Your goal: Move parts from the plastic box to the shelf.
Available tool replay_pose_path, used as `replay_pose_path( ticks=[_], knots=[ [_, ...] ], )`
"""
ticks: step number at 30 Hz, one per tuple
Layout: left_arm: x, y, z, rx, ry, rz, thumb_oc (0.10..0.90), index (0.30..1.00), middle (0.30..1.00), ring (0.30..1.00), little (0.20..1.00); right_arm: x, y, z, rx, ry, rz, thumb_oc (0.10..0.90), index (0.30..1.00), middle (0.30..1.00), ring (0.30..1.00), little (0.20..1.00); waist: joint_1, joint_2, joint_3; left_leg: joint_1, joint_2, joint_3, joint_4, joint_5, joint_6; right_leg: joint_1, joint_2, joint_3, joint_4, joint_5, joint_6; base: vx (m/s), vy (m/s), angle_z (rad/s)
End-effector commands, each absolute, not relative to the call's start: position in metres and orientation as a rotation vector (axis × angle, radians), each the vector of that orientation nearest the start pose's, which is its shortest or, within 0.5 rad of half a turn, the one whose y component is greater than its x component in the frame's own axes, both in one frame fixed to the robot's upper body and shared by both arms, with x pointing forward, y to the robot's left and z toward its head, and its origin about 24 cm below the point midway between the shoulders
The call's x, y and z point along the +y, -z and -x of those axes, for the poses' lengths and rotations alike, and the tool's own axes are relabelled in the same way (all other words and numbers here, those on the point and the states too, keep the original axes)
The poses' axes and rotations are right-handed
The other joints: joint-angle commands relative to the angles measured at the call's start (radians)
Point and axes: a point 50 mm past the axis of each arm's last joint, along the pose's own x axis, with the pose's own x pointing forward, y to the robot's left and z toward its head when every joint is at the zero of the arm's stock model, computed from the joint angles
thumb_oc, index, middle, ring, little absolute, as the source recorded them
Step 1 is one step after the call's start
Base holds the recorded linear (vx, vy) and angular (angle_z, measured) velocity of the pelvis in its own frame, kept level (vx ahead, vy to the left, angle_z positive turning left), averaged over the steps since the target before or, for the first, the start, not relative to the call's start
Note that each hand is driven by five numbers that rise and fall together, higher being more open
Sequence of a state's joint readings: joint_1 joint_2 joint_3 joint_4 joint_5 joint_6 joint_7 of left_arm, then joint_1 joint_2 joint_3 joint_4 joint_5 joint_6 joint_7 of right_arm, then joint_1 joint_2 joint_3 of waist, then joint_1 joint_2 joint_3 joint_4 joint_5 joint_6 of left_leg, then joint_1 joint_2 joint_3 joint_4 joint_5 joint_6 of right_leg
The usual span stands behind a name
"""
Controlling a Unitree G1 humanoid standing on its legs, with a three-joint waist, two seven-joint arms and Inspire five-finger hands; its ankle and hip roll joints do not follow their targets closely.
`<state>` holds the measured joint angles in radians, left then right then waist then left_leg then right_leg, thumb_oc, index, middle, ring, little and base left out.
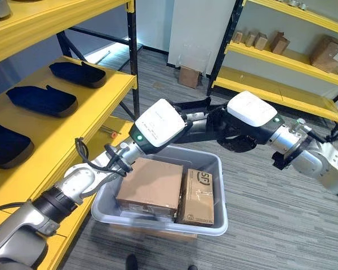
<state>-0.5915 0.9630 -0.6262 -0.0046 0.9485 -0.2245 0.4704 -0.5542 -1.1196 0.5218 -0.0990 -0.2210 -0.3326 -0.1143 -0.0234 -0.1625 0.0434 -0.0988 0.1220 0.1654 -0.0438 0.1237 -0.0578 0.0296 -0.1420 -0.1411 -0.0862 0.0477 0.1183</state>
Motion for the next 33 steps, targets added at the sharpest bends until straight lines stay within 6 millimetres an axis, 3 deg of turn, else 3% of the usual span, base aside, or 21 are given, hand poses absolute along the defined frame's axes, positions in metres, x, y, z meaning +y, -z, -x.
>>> replay_pose_path(
  ticks=[1, 15, 26, 33],
  knots=[
    [0.164, -0.199, -0.289, -1.169, 0.124, -1.742, 0.400, 0.300, 0.300, 0.300, 0.300, -0.185, -0.275, -0.270, -1.008, -0.209, 1.083, 0.900, 1.000, 1.000, 1.000, 1.000, 0.005, -0.004, -0.088, -0.039, 0.066, 0.001, -0.005, 0.004, -0.028, 0.177, 0.020, -0.003, 0.024, -0.116, 0.015, 0.00, 0.000, 0.00],
    [0.212, -0.181, -0.267, -0.943, 0.042, -1.691, 0.400, 0.300, 0.300, 0.300, 0.300, -0.229, -0.225, -0.235, -0.836, -0.064, 0.654, 0.900, 1.000, 1.000, 1.000, 1.000, -0.015, 0.060, -0.085, -0.027, 0.062, 0.011, -0.028, 0.020, -0.028, 0.178, 0.014, 0.000, 0.021, -0.123, 0.010, 0.00, -0.001, 0.00],
    [0.230, -0.176, -0.254, -0.858, -0.021, -1.642, 0.400, 0.300, 0.300, 0.300, 0.300, -0.244, -0.201, -0.224, -0.761, 0.048, 0.537, 0.900, 1.000, 1.000, 1.000, 1.000, -0.026, 0.090, -0.081, -0.016, 0.060, 0.013, -0.031, 0.023, -0.029, 0.179, 0.013, 0.005, 0.027, -0.133, 0.002, 0.00, -0.004, -0.01],
    [0.232, -0.190, -0.239, -0.912, -0.155, -1.528, 0.400, 0.300, 0.300, 0.300, 0.300, -0.243, -0.193, -0.223, -0.754, 0.086, 0.495, 0.900, 1.000, 1.000, 1.000, 1.000, -0.025, 0.108, -0.064, -0.009, 0.072, 0.014, -0.022, 0.032, -0.032, 0.174, 0.029, 0.020, 0.059, -0.159, -0.016, -0.02, -0.047, -0.03]
  ],
)
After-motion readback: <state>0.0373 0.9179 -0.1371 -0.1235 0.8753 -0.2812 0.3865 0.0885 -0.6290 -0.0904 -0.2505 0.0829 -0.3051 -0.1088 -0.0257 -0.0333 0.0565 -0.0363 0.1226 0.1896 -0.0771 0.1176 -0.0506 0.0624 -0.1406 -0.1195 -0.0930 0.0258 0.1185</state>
